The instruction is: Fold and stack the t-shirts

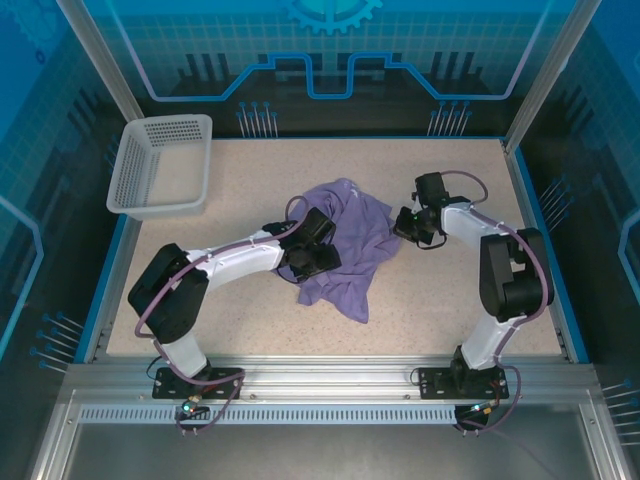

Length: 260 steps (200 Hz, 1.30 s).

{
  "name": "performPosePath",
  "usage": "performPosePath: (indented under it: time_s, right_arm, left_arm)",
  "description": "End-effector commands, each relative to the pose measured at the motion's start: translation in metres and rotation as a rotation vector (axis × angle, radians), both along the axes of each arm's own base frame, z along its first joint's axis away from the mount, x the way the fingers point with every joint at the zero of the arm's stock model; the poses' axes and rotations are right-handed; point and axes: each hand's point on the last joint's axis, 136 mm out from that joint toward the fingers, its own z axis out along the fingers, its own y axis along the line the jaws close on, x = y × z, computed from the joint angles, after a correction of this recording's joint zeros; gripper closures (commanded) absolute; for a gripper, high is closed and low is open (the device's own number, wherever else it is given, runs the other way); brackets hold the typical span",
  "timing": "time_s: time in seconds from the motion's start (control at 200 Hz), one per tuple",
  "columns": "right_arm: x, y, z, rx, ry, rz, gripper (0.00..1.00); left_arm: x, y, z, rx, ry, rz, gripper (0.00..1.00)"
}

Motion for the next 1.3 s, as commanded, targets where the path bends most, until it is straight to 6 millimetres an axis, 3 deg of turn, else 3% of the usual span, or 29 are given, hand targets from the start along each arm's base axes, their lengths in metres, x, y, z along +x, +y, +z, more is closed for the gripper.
performPosePath:
  time_s: [0.0,0.135,0.25,0.43,0.67,0.97,1.06,1.145,1.226,1.296]
  right_arm:
    - [-0.008,0.001,0.001,0.01,0.007,0.02,0.92]
    - [-0.009,0.0,0.002,0.009,-0.001,0.016,0.92]
    - [-0.01,0.001,0.002,0.015,0.0,0.018,0.92]
    - [-0.012,0.002,0.005,0.02,-0.003,0.031,0.93]
    - [-0.013,0.002,0.011,0.021,-0.017,0.039,0.93]
    - [-0.014,0.003,0.015,0.028,-0.023,0.042,0.95]
    - [-0.017,0.002,0.025,0.025,-0.04,0.045,0.98]
    - [-0.019,0.001,0.043,0.023,-0.076,0.045,0.98]
    - [-0.018,-0.002,0.074,0.021,-0.147,0.037,1.0]
    - [-0.018,-0.003,0.116,0.022,-0.257,0.031,1.0]
  left_arm:
    - [-0.012,0.011,0.01,0.068,-0.01,-0.015,0.34]
    - [-0.024,0.001,-0.003,0.098,0.02,-0.019,0.34]
    - [-0.022,-0.002,-0.012,0.089,0.018,0.017,0.36]
    - [-0.013,-0.005,-0.014,0.105,0.004,0.022,0.49]
    - [-0.011,-0.005,-0.025,0.122,0.02,0.043,0.43]
    - [-0.004,-0.004,-0.013,0.125,-0.024,0.049,0.94]
    - [0.003,0.002,0.012,0.14,-0.086,0.041,1.0]
    - [0.016,0.008,0.052,0.106,-0.182,0.019,1.0]
    - [0.036,0.018,0.113,0.047,-0.312,0.0,1.0]
    - [0.049,0.029,0.187,0.003,-0.494,-0.025,1.0]
